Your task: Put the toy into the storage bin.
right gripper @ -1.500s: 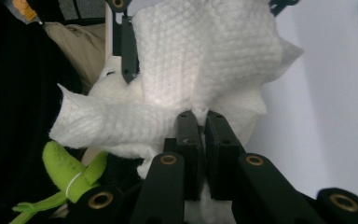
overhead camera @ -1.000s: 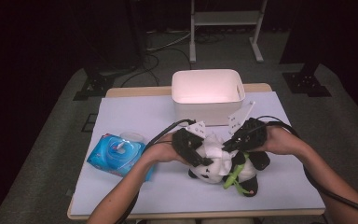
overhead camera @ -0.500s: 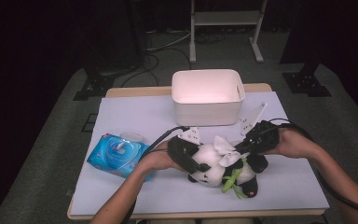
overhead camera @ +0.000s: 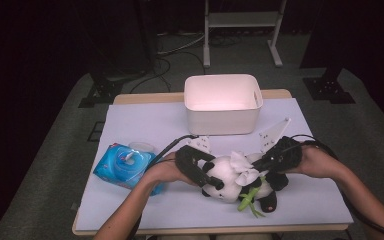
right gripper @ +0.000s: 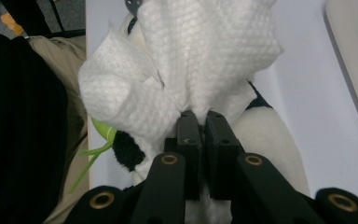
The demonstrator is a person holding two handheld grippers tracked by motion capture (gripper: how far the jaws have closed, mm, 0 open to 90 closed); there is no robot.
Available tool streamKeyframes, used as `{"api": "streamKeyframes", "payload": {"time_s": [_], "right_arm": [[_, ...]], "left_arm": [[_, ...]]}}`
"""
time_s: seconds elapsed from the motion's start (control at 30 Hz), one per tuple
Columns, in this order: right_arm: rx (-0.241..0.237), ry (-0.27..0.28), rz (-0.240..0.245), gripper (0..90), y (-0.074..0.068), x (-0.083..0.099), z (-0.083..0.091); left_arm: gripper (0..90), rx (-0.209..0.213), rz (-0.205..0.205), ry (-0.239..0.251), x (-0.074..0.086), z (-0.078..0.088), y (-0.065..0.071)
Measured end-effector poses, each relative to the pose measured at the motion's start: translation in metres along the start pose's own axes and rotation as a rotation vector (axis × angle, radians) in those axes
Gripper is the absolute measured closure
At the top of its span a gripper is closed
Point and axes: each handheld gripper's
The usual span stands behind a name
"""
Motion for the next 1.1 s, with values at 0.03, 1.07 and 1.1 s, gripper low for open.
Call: {"api": "streamKeyframes", "payload": {"time_s": [0.03, 1.07, 1.1], "right_arm": [[0.005, -0.004, 0.004, 84.8, -0.001, -0.001, 0.000], [-0.016, 0.002, 0.077, 84.6, -0.009, -0.029, -0.011], [-0.009, -0.008, 0.069, 84.5, -0.008, -0.026, -0.011]], "left_arm": [[22.7, 0.001, -0.004, 0.001, 0.000, 0.000, 0.000], [27.3, 0.011, -0.104, -0.020, -0.015, -0.013, 0.005], [27.2, 0.011, -0.101, -0.015, -0.014, -0.012, 0.005]]}}
Point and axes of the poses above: each handheld gripper's, and its own axes: z roughly backward along the jaws, x roughly out of its underside, y roughly to its right, and after that the axes turned 13 degrees about -z, right-handed
